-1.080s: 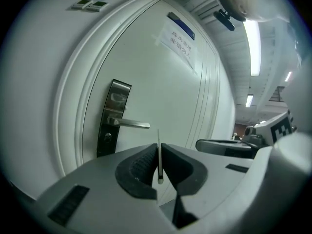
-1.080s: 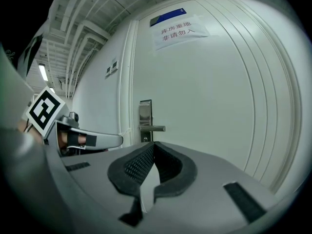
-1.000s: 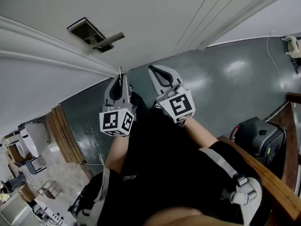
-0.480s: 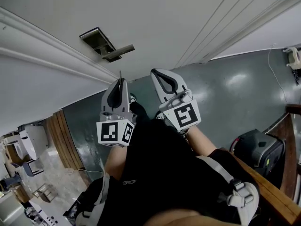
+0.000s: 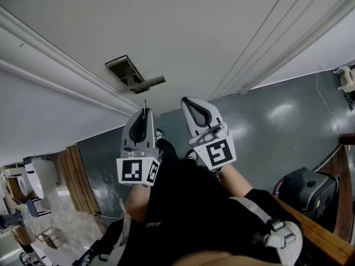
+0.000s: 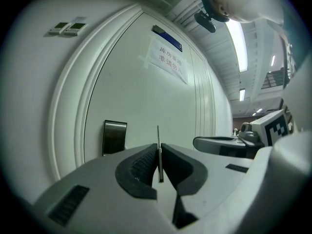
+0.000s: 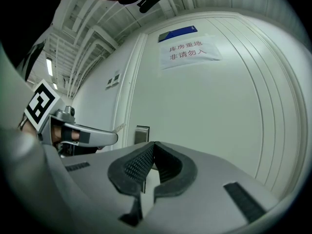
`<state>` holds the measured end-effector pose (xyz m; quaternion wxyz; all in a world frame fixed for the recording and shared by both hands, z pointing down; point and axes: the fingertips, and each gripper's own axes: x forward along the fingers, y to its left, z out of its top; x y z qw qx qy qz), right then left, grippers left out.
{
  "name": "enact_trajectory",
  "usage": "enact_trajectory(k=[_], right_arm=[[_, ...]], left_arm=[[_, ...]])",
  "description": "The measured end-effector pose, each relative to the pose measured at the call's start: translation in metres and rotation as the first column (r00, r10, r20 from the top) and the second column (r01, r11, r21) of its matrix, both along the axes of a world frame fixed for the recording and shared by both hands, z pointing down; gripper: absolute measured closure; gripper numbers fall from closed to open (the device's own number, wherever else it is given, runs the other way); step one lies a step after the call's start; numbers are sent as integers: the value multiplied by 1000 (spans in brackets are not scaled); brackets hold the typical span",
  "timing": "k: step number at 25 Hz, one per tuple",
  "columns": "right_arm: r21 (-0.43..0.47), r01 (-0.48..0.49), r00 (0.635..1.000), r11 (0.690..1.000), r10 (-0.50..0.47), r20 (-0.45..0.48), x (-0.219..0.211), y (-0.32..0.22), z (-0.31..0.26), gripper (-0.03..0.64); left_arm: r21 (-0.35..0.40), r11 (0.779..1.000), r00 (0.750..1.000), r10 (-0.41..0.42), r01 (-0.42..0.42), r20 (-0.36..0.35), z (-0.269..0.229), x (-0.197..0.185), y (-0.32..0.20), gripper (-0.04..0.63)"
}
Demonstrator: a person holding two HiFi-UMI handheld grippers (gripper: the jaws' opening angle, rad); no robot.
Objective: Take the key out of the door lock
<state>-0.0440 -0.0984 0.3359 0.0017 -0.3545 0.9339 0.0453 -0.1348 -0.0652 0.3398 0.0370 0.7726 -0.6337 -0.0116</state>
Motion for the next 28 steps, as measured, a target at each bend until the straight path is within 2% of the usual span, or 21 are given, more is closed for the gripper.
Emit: enact_trajectory(k=[12,17,28], right_arm=[[-6,17,1000,1000,-17,-2,-4,1,2,609],[-3,10,1000,1000,-10,-11,0,2,3,609],[-28,1,1000,1000,-2,-20,5,6,13,609]], left_arm=[[-7,1000,1000,-7,7,-7,4,1,0,558],[-6,1000,1000,10,-10,-30,9,6,-1,558],[-29,999,1000,24,-25,-19,15,13,2,558]])
